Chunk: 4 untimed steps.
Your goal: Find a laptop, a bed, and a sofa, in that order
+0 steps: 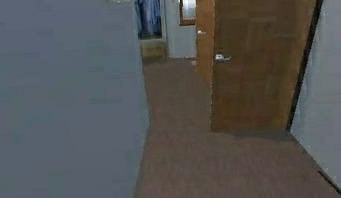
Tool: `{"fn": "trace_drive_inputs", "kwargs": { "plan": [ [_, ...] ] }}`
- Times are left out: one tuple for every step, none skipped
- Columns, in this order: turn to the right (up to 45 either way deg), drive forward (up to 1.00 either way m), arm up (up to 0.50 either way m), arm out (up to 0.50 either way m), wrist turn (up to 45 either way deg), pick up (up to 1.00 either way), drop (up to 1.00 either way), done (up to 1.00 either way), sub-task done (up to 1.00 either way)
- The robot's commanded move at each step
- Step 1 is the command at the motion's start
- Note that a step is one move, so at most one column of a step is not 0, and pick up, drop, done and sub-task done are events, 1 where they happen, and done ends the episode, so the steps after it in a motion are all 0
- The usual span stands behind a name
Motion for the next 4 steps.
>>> {"fn": "trace_drive_inputs", "kwargs": {
  "plan": [
    [0.0, 1.00, 0.00, 0.00, 0.0, 0.00, 0.00, 0.00, 0.00],
    [0.0, 1.00, 0.00, 0.00, 0.0, 0.00, 0.00, 0.00, 0.00],
    [45.0, 0.00, 0.00, 0.00, 0.0, 0.00, 0.00, 0.00, 0.00],
    [3.0, 0.00, 0.00, 0.00, 0.0, 0.00, 0.00, 0.00, 0.00]
  ]
}}
